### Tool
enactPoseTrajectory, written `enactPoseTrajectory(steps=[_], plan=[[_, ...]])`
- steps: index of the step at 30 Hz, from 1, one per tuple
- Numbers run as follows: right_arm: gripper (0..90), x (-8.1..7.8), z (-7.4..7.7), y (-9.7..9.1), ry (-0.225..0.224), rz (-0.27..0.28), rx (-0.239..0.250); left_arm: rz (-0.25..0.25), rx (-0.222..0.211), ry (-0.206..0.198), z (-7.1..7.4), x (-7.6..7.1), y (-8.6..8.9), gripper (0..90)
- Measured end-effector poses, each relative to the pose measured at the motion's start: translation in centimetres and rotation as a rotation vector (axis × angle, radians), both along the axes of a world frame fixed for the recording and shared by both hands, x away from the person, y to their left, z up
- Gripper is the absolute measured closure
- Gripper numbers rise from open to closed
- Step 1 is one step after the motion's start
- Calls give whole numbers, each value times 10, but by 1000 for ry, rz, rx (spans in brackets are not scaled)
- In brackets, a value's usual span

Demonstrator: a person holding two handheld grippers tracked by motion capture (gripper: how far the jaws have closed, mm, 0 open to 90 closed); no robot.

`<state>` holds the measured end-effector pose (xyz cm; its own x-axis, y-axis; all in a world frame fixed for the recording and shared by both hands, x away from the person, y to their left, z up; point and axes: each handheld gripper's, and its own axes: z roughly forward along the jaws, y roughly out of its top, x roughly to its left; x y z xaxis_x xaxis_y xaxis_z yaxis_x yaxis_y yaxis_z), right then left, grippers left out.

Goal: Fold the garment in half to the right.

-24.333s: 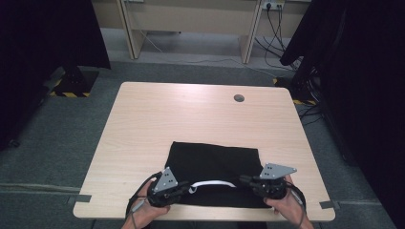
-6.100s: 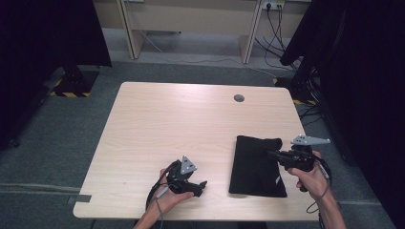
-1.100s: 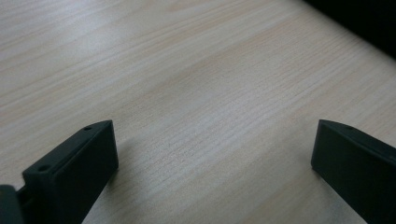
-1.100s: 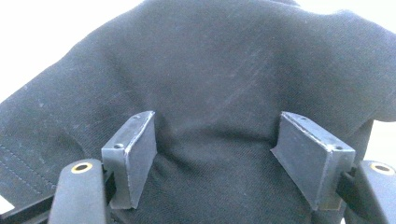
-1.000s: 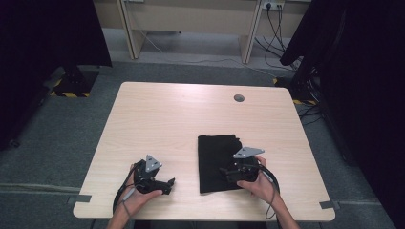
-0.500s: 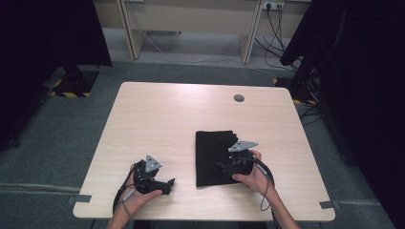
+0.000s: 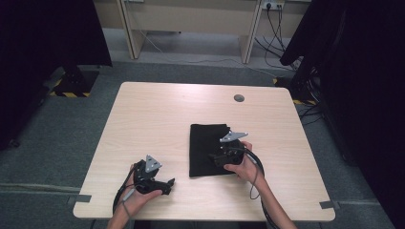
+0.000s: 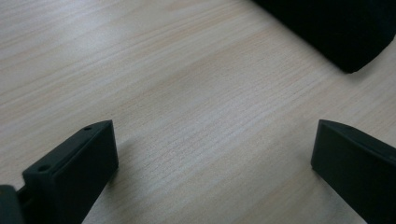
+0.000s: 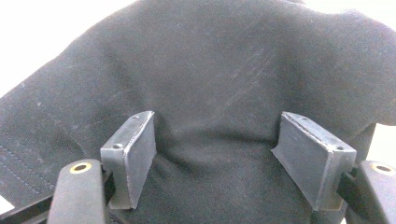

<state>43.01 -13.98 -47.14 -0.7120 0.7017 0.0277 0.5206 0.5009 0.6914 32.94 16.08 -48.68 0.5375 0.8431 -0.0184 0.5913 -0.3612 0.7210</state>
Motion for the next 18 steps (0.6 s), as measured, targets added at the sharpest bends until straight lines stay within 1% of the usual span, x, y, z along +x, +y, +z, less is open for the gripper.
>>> enactPoseTrajectory(steps=[4,10,11,16,18], plan=[[294,5,0,1,6,14,3,0,0,0,0,0,0,0],[292,11,-1,8,0,-3,8,0,0,0,0,0,0,0],[292,12,-1,9,-6,0,9,0,0,0,0,0,0,0],[291,17,-1,12,-4,2,12,0,0,0,0,0,0,0],[290,18,-2,12,-11,7,19,0,0,0,0,0,0,0]])
